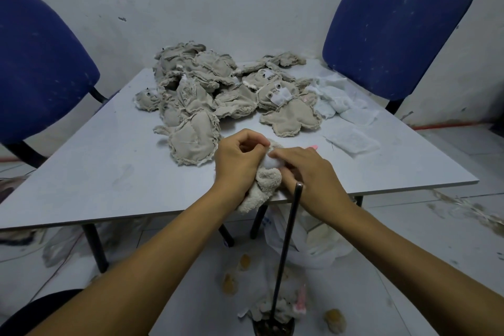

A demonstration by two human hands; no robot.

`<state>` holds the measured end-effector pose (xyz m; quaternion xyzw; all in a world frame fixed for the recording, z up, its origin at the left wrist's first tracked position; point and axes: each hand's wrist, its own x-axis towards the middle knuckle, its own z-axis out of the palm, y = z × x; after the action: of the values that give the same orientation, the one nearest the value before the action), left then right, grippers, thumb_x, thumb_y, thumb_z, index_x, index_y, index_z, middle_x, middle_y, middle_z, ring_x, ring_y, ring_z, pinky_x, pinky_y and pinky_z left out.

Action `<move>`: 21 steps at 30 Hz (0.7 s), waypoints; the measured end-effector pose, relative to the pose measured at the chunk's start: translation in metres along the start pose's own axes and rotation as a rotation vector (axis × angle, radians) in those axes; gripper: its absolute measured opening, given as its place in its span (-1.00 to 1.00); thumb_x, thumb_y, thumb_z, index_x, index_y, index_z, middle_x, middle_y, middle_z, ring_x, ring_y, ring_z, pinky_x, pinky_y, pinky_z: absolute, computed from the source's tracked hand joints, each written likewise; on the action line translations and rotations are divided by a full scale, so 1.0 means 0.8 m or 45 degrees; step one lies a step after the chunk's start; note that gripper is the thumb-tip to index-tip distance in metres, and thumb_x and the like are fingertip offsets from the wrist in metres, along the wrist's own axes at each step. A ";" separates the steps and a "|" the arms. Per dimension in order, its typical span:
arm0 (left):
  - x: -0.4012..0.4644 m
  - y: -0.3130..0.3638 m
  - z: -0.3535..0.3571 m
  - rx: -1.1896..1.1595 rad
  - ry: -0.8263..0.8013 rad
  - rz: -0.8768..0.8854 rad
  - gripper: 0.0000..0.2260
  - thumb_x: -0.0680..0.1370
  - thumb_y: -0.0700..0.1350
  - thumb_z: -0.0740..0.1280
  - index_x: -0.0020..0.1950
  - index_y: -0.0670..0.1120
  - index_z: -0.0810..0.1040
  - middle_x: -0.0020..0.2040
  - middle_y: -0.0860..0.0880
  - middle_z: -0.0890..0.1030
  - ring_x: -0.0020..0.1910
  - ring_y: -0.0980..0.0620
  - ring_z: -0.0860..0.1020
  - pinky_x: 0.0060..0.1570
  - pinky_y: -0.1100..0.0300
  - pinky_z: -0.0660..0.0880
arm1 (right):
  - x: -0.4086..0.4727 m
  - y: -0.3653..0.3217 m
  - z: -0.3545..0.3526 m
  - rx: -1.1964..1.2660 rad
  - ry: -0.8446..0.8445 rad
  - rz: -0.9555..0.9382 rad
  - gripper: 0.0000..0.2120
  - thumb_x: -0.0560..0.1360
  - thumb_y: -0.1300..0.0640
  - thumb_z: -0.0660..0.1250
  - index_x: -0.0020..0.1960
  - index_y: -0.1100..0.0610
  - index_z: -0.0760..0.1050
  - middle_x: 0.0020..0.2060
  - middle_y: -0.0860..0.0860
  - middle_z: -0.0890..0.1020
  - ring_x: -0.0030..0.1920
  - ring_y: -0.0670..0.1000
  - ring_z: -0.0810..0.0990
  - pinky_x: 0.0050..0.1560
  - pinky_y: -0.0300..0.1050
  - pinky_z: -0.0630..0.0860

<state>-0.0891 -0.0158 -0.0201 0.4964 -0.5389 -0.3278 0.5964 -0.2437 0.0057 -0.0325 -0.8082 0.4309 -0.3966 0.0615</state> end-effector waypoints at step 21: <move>-0.011 0.017 0.012 0.614 -0.298 -0.181 -0.78 0.47 0.11 0.30 0.10 0.21 0.42 0.08 0.07 0.31 0.24 -0.04 0.32 0.21 0.04 0.33 | 0.002 0.006 -0.010 0.537 -0.005 0.391 -0.72 0.56 0.27 0.24 0.14 -0.08 0.37 -0.11 -0.21 0.71 -0.21 -0.13 0.67 -0.25 -0.28 0.52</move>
<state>-0.1019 -0.0060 -0.0110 0.6193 -0.6306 -0.2862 0.3700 -0.2521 0.0036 -0.0286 -0.7033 0.4564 -0.4621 0.2889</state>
